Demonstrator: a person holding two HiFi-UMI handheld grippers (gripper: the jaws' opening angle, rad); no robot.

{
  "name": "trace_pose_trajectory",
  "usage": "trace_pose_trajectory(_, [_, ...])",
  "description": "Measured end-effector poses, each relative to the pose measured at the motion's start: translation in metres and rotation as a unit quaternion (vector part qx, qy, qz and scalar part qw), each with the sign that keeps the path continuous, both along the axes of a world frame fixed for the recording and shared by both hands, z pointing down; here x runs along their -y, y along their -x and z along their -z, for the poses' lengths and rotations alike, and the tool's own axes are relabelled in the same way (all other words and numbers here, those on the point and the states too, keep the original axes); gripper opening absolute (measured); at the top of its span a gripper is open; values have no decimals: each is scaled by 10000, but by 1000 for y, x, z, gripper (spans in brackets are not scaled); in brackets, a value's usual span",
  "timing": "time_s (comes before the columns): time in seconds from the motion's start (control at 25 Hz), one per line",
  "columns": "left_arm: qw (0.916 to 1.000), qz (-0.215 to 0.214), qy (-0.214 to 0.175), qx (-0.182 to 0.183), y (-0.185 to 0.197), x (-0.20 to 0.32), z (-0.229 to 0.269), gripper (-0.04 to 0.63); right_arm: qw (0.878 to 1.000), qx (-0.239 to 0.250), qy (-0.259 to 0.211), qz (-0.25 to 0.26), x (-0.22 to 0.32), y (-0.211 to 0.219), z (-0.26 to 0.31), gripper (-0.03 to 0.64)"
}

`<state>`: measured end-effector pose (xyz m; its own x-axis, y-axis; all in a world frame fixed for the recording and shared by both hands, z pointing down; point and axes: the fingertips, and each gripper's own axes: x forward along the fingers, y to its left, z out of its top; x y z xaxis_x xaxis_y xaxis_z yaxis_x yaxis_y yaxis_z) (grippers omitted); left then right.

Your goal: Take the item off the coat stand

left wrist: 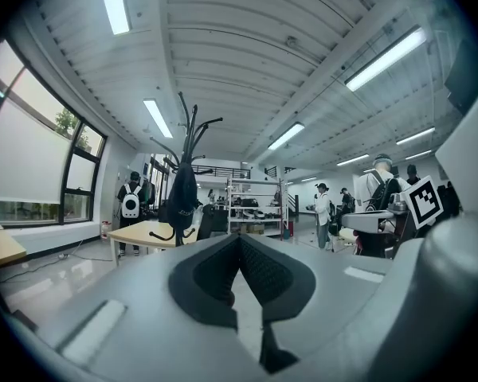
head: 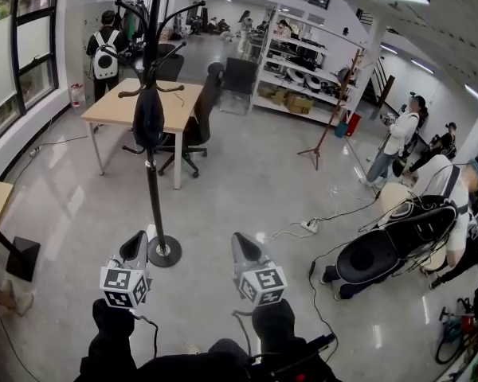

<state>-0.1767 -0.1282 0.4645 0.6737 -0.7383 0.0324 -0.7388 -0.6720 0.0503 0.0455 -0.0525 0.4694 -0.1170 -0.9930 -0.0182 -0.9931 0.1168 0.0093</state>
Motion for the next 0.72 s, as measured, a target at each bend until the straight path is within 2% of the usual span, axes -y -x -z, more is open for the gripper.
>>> trace_pose_trajectory(0.28, [10000, 51, 14, -53, -8, 13, -3, 2, 10000, -58, 27, 6, 13, -11, -3, 2])
trace_pose_trajectory(0.72, [9998, 201, -6, 19, -36, 56, -7, 2, 9999, 15, -54, 137, 67, -43, -6, 2])
